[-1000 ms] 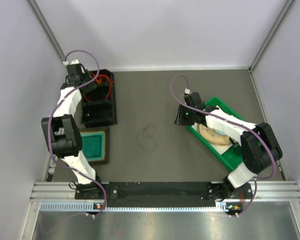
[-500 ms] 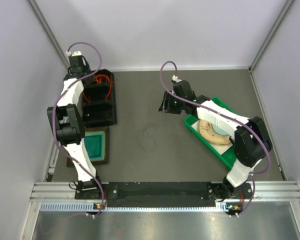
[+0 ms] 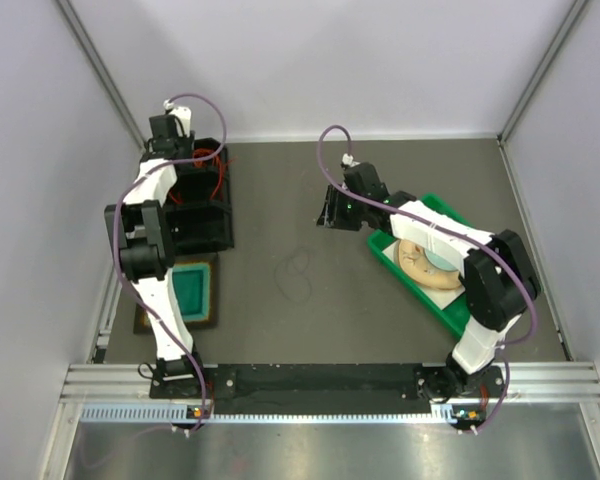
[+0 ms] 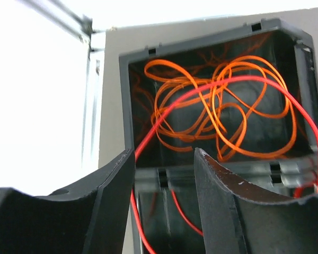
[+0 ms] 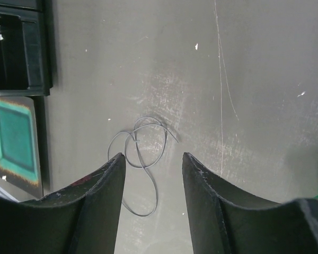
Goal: Untangle the cables
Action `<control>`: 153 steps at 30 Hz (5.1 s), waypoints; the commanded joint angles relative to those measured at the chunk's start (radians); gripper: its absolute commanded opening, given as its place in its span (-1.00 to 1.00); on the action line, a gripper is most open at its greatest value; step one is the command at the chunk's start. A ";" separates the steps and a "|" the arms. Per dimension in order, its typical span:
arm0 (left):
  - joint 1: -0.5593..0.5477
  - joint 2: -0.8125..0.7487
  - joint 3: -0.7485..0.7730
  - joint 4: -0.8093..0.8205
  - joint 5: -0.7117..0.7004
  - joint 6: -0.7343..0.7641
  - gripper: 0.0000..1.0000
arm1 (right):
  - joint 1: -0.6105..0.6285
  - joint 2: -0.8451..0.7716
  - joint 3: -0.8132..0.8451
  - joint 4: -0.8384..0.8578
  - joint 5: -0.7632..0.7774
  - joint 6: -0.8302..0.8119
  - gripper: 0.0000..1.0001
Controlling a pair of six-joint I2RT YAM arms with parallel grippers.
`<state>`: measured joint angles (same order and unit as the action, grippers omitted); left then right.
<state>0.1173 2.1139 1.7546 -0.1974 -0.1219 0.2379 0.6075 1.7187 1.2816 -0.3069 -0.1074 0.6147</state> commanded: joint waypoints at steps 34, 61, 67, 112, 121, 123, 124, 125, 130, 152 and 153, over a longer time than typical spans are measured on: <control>-0.010 0.118 0.071 0.177 -0.139 0.156 -0.30 | 0.003 0.036 0.041 -0.003 -0.017 -0.010 -0.10; -0.015 0.032 -0.009 0.239 -0.102 0.136 -0.19 | 0.003 0.044 0.041 0.000 -0.021 -0.009 -0.11; -0.015 0.006 -0.041 0.250 -0.091 0.127 -0.17 | 0.003 0.042 0.038 0.000 -0.023 -0.010 -0.12; -0.073 -0.032 -0.121 0.320 -0.292 0.273 -1.00 | 0.003 0.055 0.038 0.003 -0.029 -0.010 -0.12; -0.096 -0.196 -0.297 0.337 -0.381 0.256 -1.00 | 0.003 0.051 0.024 0.019 -0.037 -0.006 -0.12; -0.096 -0.219 -0.316 0.296 -0.374 0.226 -1.00 | 0.005 0.048 0.022 0.020 -0.037 -0.006 -0.12; -0.096 -0.239 -0.337 0.279 -0.371 0.187 -1.00 | 0.003 0.047 0.022 0.023 -0.037 -0.004 -0.12; -0.094 -0.250 -0.352 0.270 -0.369 0.164 -1.00 | 0.005 0.045 0.022 0.023 -0.037 -0.004 -0.12; -0.096 -0.302 -0.471 0.265 -0.369 0.040 -1.00 | 0.003 0.039 0.019 0.025 -0.037 -0.003 -0.13; -0.096 -0.284 -0.359 -0.226 -0.400 -0.451 -1.00 | 0.017 0.018 0.005 0.029 -0.031 -0.003 -0.12; -0.097 -0.278 -0.353 -0.250 -0.397 -0.465 -1.00 | 0.018 0.016 0.005 0.028 -0.031 -0.004 -0.13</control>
<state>0.0189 1.8412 1.3479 -0.3210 -0.5430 -0.1505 0.6132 1.7618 1.2835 -0.3145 -0.1368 0.6132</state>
